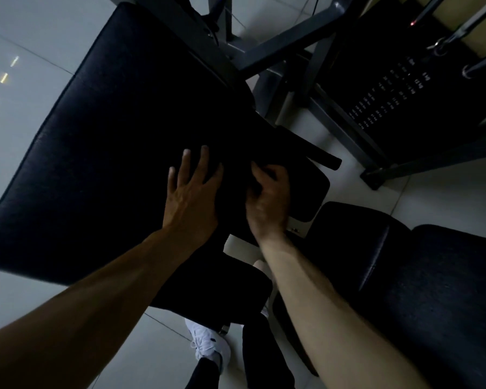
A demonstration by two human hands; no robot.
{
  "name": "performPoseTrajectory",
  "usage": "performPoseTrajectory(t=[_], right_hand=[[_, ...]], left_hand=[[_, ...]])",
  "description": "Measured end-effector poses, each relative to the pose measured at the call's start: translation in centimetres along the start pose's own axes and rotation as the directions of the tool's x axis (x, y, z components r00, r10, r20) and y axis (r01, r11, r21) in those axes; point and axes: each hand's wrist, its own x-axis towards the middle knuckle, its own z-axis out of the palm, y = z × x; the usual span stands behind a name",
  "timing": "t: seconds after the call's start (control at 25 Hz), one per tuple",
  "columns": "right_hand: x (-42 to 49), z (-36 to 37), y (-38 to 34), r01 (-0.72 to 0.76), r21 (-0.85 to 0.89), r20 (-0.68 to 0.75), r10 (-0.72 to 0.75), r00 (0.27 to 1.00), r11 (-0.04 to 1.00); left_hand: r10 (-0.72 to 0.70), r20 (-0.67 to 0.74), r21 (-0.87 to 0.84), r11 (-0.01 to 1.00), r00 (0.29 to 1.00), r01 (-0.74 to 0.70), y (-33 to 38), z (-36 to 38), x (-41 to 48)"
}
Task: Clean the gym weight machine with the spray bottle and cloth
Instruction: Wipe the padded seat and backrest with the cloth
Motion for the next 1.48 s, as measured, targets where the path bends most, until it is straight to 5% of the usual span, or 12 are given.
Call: performPoseTrajectory(t=[0.04,0.12,0.2,0.32,0.44,0.72,1.0,1.12,1.24,1.36,1.48], right_hand=[[0.4,-1.6,1.0,-0.110,-0.054,-0.135,0.102,0.986,0.992],[-0.4,-4.1,2.7,-0.399,0.140,-0.199,0.421,0.885,0.906],[-1.2,-4.7,3.9,-0.436,0.275,-0.215,0.497,0.841,0.857],[0.0,-2.0,2.2,-0.169,-0.133,-0.195,0.142,0.970,0.977],[1.9,-2.6,2.4,0.180,-0.370,0.037,-0.179,0.983,0.912],[0.6,-8.5,6.2,-0.031,-0.679,0.037,0.077,0.996,0.733],[6.3,-6.7,4.7,-0.392,-0.288,-0.372,0.276,0.886,0.874],[4.2,-5.8,4.3,-0.374,-0.174,-0.339,0.302,0.891,0.911],[-0.8,-4.4,3.7,-0.209,-0.143,-0.102,0.195,0.975,0.967],[3.3,-5.4,4.6,-0.312,-0.048,-0.206,0.296,0.932,0.949],[6.7,-5.2,4.6,-0.360,-0.179,-0.255,0.310,0.916,0.916]], left_hand=[[0.033,0.038,0.042,0.999,0.999,-0.034,0.4,0.2,0.2],[0.110,0.077,0.093,0.989,0.991,-0.117,1.6,0.8,0.9],[0.148,0.087,0.111,0.981,0.985,-0.157,2.7,1.5,1.4],[0.126,0.111,0.140,0.980,0.986,-0.141,4.1,1.9,2.1],[0.096,0.132,0.173,0.978,0.987,-0.118,4.7,2.0,2.5],[0.113,0.176,0.157,0.977,0.978,-0.141,4.3,1.5,2.6],[0.153,0.211,0.175,0.966,0.965,-0.192,3.7,1.0,2.7],[0.151,0.226,0.191,0.962,0.962,-0.196,3.8,1.0,2.7],[0.124,0.219,0.212,0.962,0.968,-0.172,4.2,1.0,2.7],[0.147,0.210,0.188,0.964,0.967,-0.188,3.7,1.2,2.7],[0.193,0.147,0.196,0.955,0.970,-0.220,3.1,1.5,2.2]])
